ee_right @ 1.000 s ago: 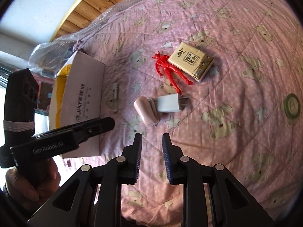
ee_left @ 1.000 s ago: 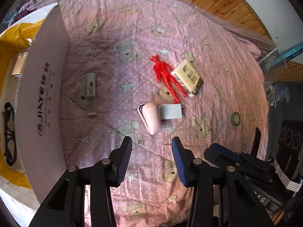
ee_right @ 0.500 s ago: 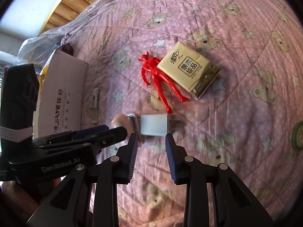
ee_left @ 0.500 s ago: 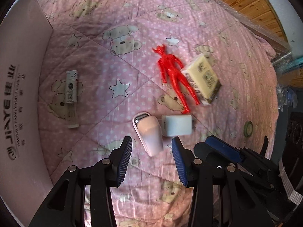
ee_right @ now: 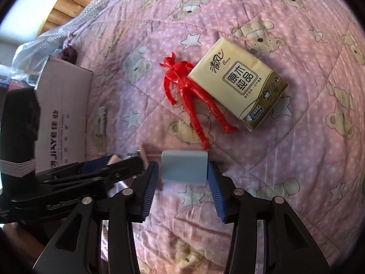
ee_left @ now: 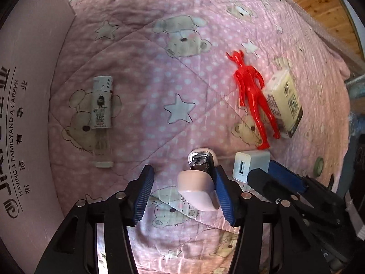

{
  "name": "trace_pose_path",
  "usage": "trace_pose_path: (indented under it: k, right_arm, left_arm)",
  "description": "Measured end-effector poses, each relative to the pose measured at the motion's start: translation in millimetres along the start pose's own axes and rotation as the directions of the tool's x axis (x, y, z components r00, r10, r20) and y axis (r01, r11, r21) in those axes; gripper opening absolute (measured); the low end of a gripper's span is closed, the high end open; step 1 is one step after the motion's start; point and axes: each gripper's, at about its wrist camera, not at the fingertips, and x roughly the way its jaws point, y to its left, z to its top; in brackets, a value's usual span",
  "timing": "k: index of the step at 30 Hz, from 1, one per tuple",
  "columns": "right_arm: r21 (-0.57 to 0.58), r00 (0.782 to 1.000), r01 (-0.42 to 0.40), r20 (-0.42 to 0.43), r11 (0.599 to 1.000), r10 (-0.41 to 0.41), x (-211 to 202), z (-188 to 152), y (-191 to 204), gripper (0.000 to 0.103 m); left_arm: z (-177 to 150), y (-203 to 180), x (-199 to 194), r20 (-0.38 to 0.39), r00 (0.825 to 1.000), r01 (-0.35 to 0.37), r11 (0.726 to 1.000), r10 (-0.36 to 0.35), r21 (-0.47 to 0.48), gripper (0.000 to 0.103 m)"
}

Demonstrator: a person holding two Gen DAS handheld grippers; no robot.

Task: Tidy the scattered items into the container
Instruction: 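Grasp the pink object with the left tool while the right tool grasps the white plug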

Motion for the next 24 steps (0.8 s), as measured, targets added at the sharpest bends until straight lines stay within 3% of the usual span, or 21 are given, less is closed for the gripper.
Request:
trace_pose_path:
  k: [4, 12, 24]
  right_arm:
    - [-0.012, 0.998, 0.062, -0.019, 0.998, -0.062, 9, 5, 2, 0.063]
    - [-0.047, 0.99, 0.139, -0.016, 0.989, -0.14, 6, 4, 6, 0.059]
    - [0.134, 0.996, 0.094, -0.023, 0.986, -0.092, -20, -20, -46, 0.06]
  left_arm:
    - [1, 8, -4, 0.012, 1.0, 0.006, 1.0, -0.006, -0.021, 0.055]
    - [-2, 18, -3, 0.002, 0.997, 0.079, 0.996, -0.079, -0.044, 0.051]
    - [-9, 6, 4, -0.025, 0.996, 0.09, 0.995, -0.089, 0.043, 0.051]
